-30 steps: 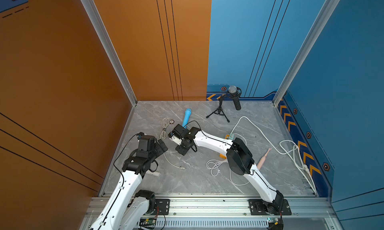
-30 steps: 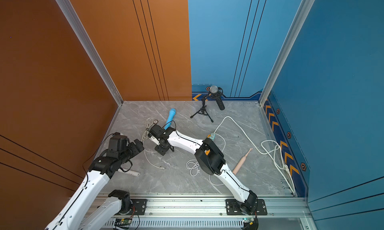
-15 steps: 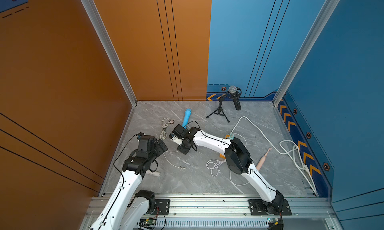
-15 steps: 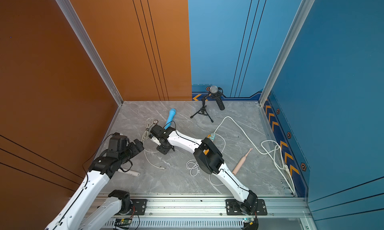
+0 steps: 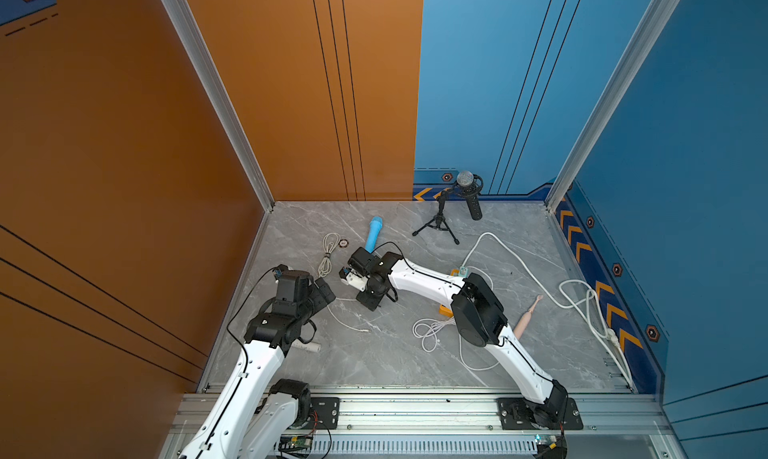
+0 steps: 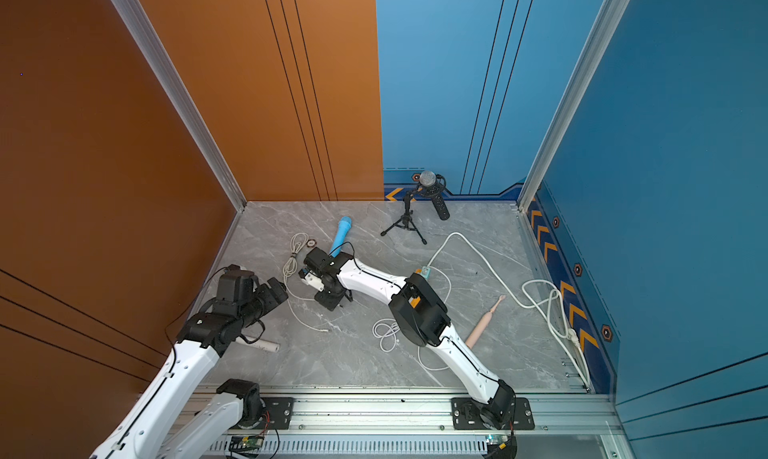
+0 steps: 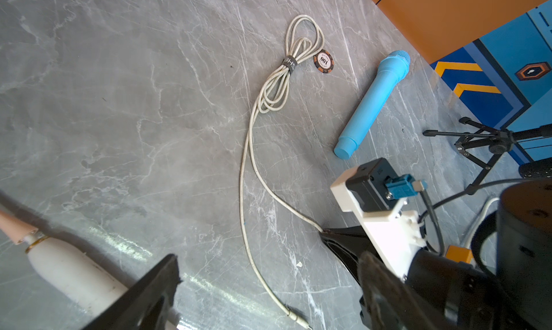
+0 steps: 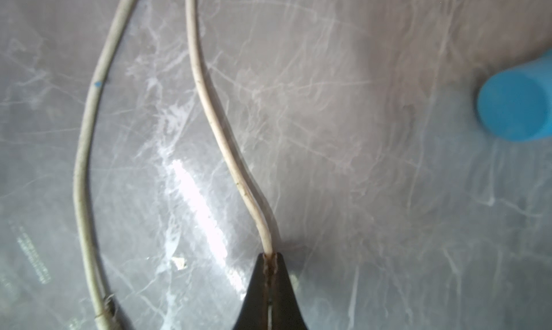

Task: Charge the electric toothbrush
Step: Pick up the charging cable from the center of the board.

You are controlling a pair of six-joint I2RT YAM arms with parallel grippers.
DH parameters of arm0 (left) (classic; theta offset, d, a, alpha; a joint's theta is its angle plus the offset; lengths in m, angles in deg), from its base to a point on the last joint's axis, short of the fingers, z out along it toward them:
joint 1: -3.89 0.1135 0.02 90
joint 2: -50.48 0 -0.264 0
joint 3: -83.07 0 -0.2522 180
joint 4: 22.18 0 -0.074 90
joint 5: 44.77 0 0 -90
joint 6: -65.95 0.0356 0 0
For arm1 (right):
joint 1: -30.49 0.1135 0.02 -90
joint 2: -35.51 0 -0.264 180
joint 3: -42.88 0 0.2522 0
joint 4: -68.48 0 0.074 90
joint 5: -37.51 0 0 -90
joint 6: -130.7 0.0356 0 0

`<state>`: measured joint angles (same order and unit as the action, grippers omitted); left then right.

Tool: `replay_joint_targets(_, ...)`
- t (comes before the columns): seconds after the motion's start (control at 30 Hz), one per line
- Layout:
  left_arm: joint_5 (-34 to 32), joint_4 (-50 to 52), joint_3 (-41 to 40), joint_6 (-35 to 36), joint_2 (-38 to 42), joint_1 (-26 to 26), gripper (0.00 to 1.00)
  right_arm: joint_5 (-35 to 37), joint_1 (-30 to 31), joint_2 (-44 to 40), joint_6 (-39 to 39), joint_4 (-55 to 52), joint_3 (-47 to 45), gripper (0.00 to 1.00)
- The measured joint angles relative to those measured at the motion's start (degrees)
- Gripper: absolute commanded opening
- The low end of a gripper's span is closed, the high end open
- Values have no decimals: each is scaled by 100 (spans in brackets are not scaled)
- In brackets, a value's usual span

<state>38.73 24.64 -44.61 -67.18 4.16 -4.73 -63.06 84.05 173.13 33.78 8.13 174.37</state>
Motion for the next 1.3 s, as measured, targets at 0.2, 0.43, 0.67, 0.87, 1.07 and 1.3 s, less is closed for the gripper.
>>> replay_joint_targets(0.2,107,31,166,131,0,-96,93,-732,-323,-1753,621,758,-1696,0)
replay_joint_targets(0.43,133,59,841,525,-35,-809,92,-1143,-824,-3947,1674,2304,-3386,0)
replay_joint_targets(0.67,-240,13,1309,1008,-417,-1950,89,-1692,-1322,-4758,2761,3860,-4754,0)
replay_joint_targets(0.87,-367,-258,1368,1467,-640,-2579,83,-2020,-1631,-4975,3296,4717,-5268,0)
replay_joint_targets(1.07,-385,-614,1368,1858,-667,-2787,80,-2133,-1611,-5228,3644,5213,-5337,0)
replay_joint_targets(1.3,-608,-1091,1294,2446,-682,-3119,79,-1674,-1508,-5237,3899,4937,-5101,0)
